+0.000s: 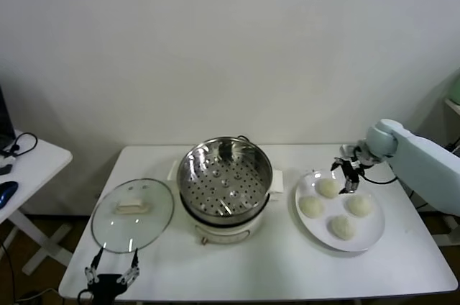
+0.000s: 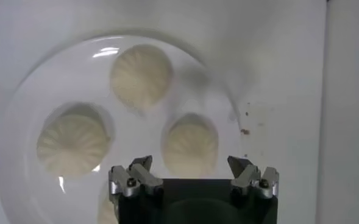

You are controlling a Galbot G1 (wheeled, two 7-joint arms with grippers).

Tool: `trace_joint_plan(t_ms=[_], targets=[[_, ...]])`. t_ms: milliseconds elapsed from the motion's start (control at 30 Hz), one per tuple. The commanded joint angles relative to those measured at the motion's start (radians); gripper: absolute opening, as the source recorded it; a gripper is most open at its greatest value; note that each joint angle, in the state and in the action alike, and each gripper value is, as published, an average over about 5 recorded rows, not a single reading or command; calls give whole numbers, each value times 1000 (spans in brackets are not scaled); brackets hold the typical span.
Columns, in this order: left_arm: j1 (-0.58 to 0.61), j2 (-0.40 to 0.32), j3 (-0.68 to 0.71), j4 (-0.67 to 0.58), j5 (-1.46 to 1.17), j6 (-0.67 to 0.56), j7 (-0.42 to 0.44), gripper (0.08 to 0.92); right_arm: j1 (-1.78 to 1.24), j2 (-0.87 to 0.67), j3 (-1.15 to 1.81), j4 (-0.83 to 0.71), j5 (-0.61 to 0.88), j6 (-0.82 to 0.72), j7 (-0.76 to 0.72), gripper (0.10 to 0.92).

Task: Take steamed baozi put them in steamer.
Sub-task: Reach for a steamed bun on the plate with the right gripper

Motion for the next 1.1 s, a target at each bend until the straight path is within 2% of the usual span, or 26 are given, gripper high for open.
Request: trace_joint_plan(t_ms=[33,900,1100], targets=[[0,0,-3,2,7,1,1,823,-35,56,35,-70,-68,-4,11,823],[-6,1,-4,9,19,7,5,823,-84,92,118,-108,-81,-55,34,816],[-8,1,0,14,24,8,5,823,-84,98,120,-117,-87,-59,33,748]])
